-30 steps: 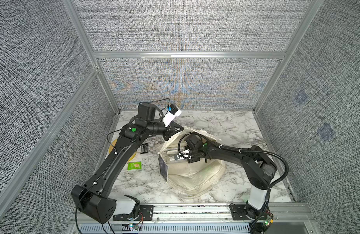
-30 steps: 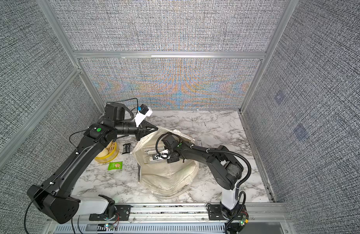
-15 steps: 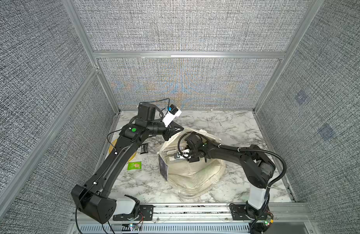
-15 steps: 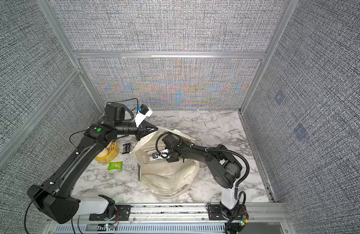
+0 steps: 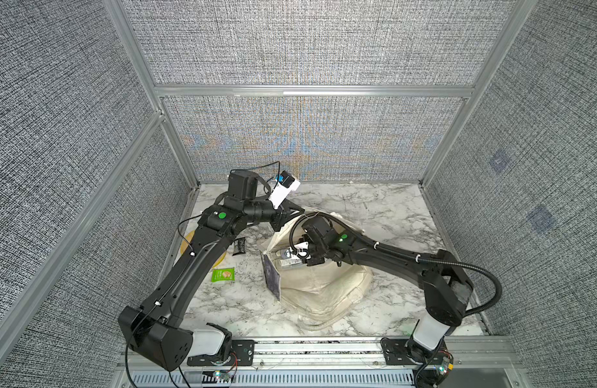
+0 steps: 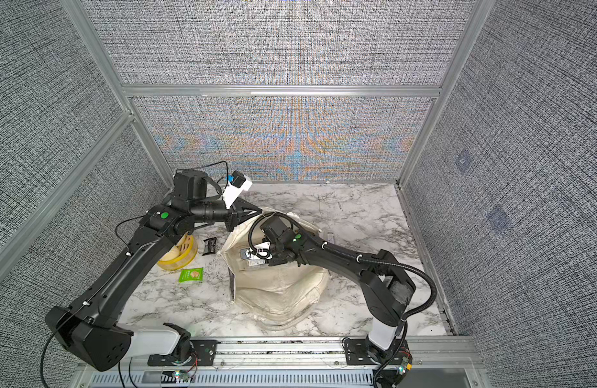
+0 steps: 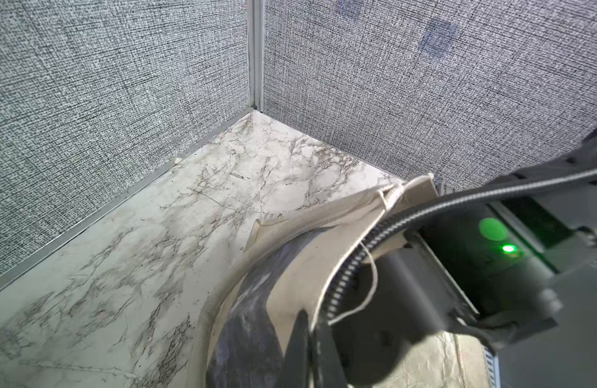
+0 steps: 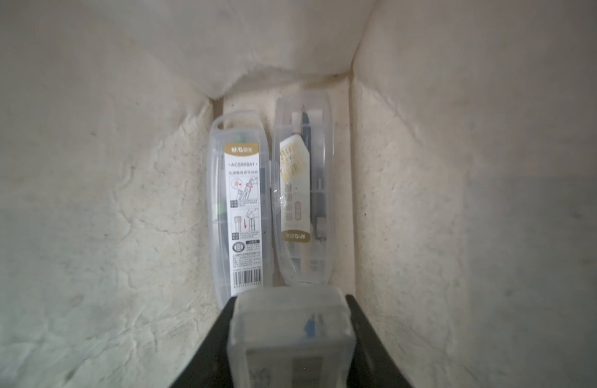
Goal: Take out the compass set from the canvas bag
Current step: Pick up the compass set from the canvas bag.
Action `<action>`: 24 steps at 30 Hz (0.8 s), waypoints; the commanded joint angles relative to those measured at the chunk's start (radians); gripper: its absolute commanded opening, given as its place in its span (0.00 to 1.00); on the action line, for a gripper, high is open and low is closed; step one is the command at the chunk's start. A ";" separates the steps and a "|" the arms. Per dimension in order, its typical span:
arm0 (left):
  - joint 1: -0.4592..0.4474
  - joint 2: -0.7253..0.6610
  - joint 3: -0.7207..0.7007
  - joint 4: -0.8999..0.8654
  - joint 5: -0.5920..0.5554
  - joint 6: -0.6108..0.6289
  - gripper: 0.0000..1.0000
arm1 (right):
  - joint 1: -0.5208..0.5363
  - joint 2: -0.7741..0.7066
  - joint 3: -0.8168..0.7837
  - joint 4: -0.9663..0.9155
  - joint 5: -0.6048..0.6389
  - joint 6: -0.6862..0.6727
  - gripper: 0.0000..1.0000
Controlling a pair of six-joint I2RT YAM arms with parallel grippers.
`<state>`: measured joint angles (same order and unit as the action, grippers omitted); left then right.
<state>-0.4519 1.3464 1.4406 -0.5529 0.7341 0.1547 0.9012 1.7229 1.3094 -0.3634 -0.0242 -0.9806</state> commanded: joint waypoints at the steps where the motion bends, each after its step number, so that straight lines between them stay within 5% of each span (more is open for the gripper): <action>1: 0.000 -0.006 -0.004 0.087 -0.029 -0.026 0.00 | 0.027 -0.040 0.004 -0.023 -0.019 0.039 0.36; 16: 0.002 -0.035 -0.015 0.135 -0.106 -0.047 0.00 | 0.159 -0.357 0.007 -0.130 -0.123 0.215 0.32; 24: 0.002 -0.037 -0.022 0.141 -0.127 -0.045 0.00 | 0.261 -0.494 0.200 -0.244 -0.029 0.320 0.28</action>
<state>-0.4507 1.3136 1.4162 -0.4881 0.6067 0.1051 1.1381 1.2556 1.4441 -0.5808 -0.1066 -0.7296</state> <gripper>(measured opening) 0.048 0.412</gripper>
